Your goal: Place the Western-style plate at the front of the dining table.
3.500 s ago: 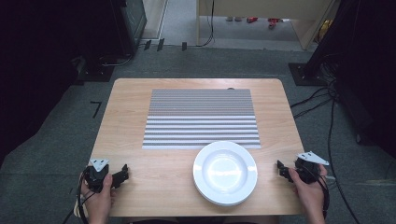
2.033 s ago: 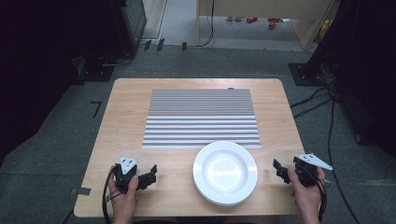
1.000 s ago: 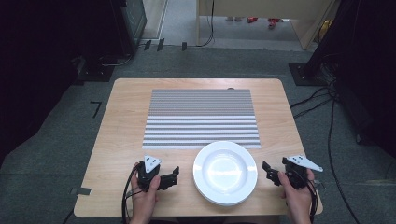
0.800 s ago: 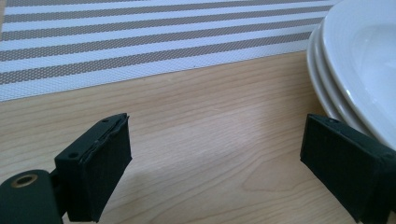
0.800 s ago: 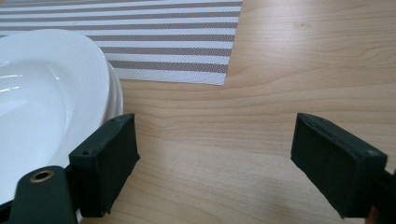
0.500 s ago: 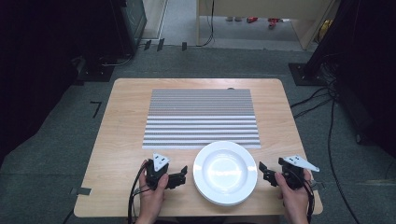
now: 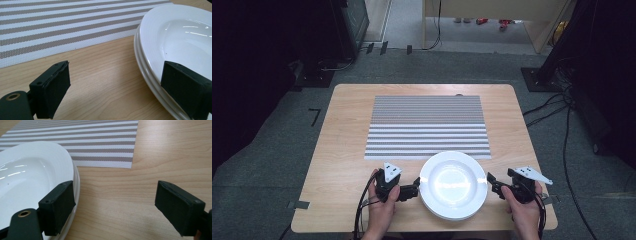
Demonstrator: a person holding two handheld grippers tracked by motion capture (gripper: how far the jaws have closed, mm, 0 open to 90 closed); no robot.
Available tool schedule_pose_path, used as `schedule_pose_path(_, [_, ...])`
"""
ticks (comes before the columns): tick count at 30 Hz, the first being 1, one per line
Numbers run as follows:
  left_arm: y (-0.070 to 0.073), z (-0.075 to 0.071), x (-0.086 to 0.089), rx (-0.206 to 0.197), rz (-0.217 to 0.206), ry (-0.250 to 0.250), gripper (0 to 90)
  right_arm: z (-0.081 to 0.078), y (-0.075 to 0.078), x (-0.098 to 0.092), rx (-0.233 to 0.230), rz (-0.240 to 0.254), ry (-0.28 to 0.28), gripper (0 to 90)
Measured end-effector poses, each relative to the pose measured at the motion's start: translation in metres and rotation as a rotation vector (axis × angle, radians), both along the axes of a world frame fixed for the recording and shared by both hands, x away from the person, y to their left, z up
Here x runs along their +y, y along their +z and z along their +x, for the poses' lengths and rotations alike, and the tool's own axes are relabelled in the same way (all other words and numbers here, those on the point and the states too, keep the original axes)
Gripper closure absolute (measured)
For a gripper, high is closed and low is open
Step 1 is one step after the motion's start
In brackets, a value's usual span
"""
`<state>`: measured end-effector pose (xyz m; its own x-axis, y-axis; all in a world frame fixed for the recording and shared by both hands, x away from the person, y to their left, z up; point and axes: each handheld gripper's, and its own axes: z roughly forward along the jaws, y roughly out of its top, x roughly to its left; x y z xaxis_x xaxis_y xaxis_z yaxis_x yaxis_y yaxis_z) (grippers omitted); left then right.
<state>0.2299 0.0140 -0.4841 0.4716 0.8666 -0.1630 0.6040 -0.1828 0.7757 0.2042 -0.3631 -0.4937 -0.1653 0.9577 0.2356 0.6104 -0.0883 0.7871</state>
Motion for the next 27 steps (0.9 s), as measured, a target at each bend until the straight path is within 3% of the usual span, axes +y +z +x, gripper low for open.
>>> schedule_pose_path(14, [0.001, 0.001, -0.017, 0.003, -0.016, -0.044, 8.9, 0.001, 0.002, 0.012, -0.012, 0.042, 0.010, 15.5])
schedule_pose_path(21, [0.000, 0.002, -0.029, 0.016, -0.022, -0.069, 8.9, 0.001, 0.002, 0.018, -0.018, 0.032, 0.028, 16.7])
schedule_pose_path(23, [0.000, 0.002, -0.033, 0.023, -0.036, -0.077, 14.2, 0.000, 0.002, 0.021, -0.023, 0.026, 0.034, 20.1])
schedule_pose_path(27, [-0.002, -0.001, -0.039, 0.029, -0.042, -0.109, 14.2, -0.001, 0.001, 0.023, -0.031, 0.039, 0.063, 29.5])
